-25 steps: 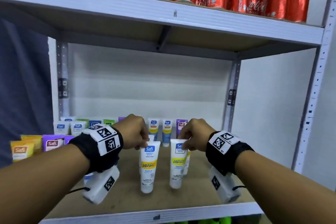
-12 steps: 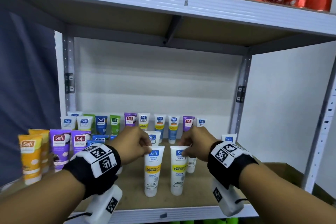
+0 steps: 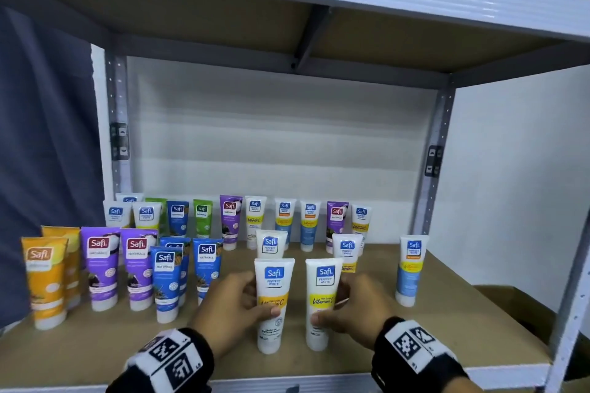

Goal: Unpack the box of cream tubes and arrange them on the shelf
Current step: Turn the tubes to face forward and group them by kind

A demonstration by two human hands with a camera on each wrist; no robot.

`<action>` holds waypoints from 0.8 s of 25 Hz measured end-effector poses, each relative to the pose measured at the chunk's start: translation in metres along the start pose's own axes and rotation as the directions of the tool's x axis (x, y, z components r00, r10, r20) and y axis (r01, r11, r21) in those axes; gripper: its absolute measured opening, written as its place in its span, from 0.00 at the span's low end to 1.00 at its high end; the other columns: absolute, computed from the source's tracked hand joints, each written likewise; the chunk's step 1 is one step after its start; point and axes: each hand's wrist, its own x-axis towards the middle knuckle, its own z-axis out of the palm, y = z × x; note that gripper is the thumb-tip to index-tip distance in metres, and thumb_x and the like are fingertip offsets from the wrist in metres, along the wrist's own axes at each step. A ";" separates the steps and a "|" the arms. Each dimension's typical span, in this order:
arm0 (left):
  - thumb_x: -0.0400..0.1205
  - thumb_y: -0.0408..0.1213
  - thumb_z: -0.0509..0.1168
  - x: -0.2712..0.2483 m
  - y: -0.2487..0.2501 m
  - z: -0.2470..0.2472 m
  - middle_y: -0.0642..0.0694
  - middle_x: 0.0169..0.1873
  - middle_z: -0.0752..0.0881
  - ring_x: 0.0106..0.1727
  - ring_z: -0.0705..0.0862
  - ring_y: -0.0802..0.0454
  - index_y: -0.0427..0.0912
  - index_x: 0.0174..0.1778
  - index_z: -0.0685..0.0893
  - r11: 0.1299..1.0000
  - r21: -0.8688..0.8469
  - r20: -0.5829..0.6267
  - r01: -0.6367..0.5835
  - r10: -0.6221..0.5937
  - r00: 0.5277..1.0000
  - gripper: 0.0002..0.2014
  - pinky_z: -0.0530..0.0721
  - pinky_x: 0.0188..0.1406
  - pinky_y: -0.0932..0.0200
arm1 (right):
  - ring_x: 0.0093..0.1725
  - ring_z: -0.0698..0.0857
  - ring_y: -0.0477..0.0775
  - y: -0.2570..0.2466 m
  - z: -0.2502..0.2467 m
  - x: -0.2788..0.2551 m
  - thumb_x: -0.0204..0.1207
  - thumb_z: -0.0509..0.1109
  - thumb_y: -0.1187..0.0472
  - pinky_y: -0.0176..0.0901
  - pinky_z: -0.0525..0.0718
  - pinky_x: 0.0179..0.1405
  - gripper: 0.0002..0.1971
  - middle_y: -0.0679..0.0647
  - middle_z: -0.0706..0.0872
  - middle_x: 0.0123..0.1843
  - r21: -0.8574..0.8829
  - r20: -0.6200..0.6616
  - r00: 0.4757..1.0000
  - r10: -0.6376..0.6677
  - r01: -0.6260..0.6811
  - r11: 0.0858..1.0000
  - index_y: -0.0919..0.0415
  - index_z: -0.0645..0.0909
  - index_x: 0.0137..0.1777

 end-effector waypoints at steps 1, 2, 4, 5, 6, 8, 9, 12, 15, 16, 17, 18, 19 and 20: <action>0.69 0.40 0.80 0.000 -0.001 0.000 0.57 0.45 0.91 0.47 0.89 0.64 0.51 0.53 0.86 1.000 0.011 0.004 -0.012 0.012 1.000 0.18 0.88 0.52 0.61 | 0.30 0.85 0.31 0.001 0.003 0.000 0.57 0.87 0.59 0.24 0.79 0.26 0.21 0.45 0.88 0.37 -0.014 -0.014 1.000 -0.009 0.009 1.000 0.55 0.85 0.50; 0.70 0.40 0.79 0.000 0.000 -0.001 0.59 0.45 0.91 0.47 0.88 0.66 0.53 0.53 0.86 1.000 0.016 0.007 -0.020 0.020 1.000 0.17 0.87 0.51 0.64 | 0.30 0.85 0.31 0.003 0.006 0.002 0.57 0.87 0.59 0.24 0.78 0.27 0.20 0.43 0.88 0.36 -0.020 -0.028 0.999 -0.015 0.014 1.000 0.54 0.85 0.49; 0.71 0.40 0.79 -0.001 0.002 -0.002 0.61 0.45 0.90 0.47 0.87 0.69 0.57 0.51 0.84 1.000 0.023 0.007 -0.013 0.013 1.000 0.16 0.86 0.50 0.68 | 0.33 0.85 0.34 0.004 0.012 0.009 0.57 0.87 0.59 0.29 0.83 0.35 0.20 0.43 0.88 0.37 -0.018 -0.052 0.999 -0.008 0.007 1.000 0.52 0.85 0.48; 0.71 0.40 0.78 -0.002 0.004 -0.002 0.62 0.45 0.90 0.47 0.87 0.70 0.58 0.50 0.83 1.000 0.027 0.004 -0.010 0.010 1.000 0.15 0.86 0.49 0.69 | 0.36 0.86 0.35 0.002 0.014 0.013 0.57 0.87 0.59 0.31 0.84 0.40 0.20 0.44 0.89 0.39 -0.025 -0.068 0.998 -0.004 0.002 1.000 0.51 0.84 0.47; 0.72 0.39 0.78 -0.002 0.005 -0.001 0.63 0.43 0.89 0.47 0.87 0.71 0.59 0.50 0.82 0.999 0.029 0.001 -0.016 0.016 1.000 0.15 0.86 0.48 0.70 | 0.39 0.86 0.36 0.002 0.016 0.020 0.57 0.87 0.59 0.34 0.85 0.44 0.20 0.44 0.90 0.41 -0.038 -0.083 0.997 -0.001 -0.002 0.999 0.50 0.84 0.47; 0.73 0.38 0.77 -0.004 0.007 0.001 0.70 0.39 0.87 0.45 0.85 0.76 0.59 0.50 0.81 0.999 0.039 0.000 -0.032 0.032 0.999 0.15 0.83 0.43 0.76 | 0.42 0.87 0.40 0.002 0.019 0.032 0.58 0.87 0.58 0.37 0.86 0.48 0.18 0.45 0.90 0.44 -0.068 -0.102 0.995 0.007 -0.014 0.998 0.50 0.84 0.46; 0.74 0.39 0.76 -0.004 0.007 0.003 0.74 0.37 0.86 0.45 0.83 0.79 0.60 0.50 0.80 0.998 0.053 0.002 -0.035 0.035 0.999 0.15 0.80 0.40 0.79 | 0.43 0.88 0.42 0.003 0.021 0.039 0.58 0.86 0.58 0.39 0.86 0.50 0.18 0.45 0.90 0.44 -0.080 -0.111 0.994 0.021 -0.030 0.996 0.51 0.84 0.46; 0.75 0.42 0.75 -0.004 0.007 0.004 0.73 0.41 0.85 0.45 0.83 0.79 0.62 0.54 0.78 0.998 0.062 0.010 -0.025 0.024 1.000 0.17 0.78 0.38 0.82 | 0.49 0.89 0.48 0.006 0.032 0.059 0.57 0.86 0.55 0.49 0.88 0.55 0.22 0.48 0.90 0.49 -0.097 -0.126 0.990 0.070 -0.083 0.992 0.54 0.85 0.51; 0.75 0.45 0.74 -0.004 0.003 0.004 0.70 0.45 0.84 0.46 0.84 0.75 0.65 0.54 0.75 0.998 0.057 0.009 0.007 -0.008 1.000 0.17 0.79 0.40 0.81 | 0.52 0.89 0.51 0.007 0.039 0.075 0.58 0.86 0.54 0.50 0.88 0.55 0.23 0.50 0.91 0.50 -0.123 -0.140 0.986 0.092 -0.110 0.986 0.56 0.85 0.53; 0.75 0.45 0.74 -0.004 0.002 0.004 0.69 0.46 0.85 0.47 0.84 0.74 0.65 0.55 0.76 0.999 0.050 0.006 0.008 -0.009 1.000 0.17 0.80 0.42 0.80 | 0.52 0.89 0.51 0.008 0.040 0.078 0.58 0.86 0.54 0.48 0.88 0.55 0.23 0.51 0.91 0.50 -0.139 -0.141 0.986 0.094 -0.114 0.984 0.56 0.85 0.53; 0.75 0.46 0.75 -0.004 0.000 0.005 0.69 0.47 0.86 0.48 0.85 0.74 0.64 0.56 0.77 0.999 0.044 0.002 0.009 -0.009 1.000 0.18 0.81 0.44 0.79 | 0.52 0.89 0.51 0.008 0.040 0.082 0.59 0.85 0.55 0.47 0.87 0.55 0.23 0.51 0.91 0.51 -0.153 -0.140 0.985 0.100 -0.121 0.981 0.57 0.85 0.54; 0.75 0.46 0.75 -0.004 -0.001 0.005 0.69 0.47 0.86 0.49 0.85 0.75 0.63 0.56 0.78 0.999 0.036 0.000 0.009 -0.009 1.000 0.18 0.82 0.45 0.78 | 0.52 0.89 0.51 0.007 0.041 0.085 0.59 0.85 0.55 0.47 0.87 0.56 0.24 0.51 0.90 0.51 -0.157 -0.142 0.984 0.104 -0.126 0.980 0.57 0.84 0.55; 0.74 0.45 0.75 -0.004 -0.001 0.006 0.69 0.46 0.86 0.48 0.84 0.76 0.63 0.55 0.78 1.000 0.027 0.000 0.013 -0.013 1.000 0.17 0.82 0.44 0.78 | 0.53 0.89 0.52 0.007 0.042 0.087 0.58 0.86 0.56 0.47 0.87 0.56 0.25 0.52 0.90 0.52 -0.156 -0.146 0.983 0.108 -0.131 0.979 0.57 0.83 0.55; 0.75 0.45 0.75 -0.004 -0.001 0.006 0.69 0.45 0.86 0.48 0.84 0.78 0.64 0.54 0.78 1.000 0.019 0.001 0.016 -0.016 1.000 0.17 0.82 0.43 0.78 | 0.53 0.89 0.52 0.006 0.043 0.090 0.58 0.86 0.56 0.49 0.87 0.57 0.26 0.52 0.90 0.53 -0.154 -0.153 0.982 0.115 -0.139 0.978 0.57 0.83 0.56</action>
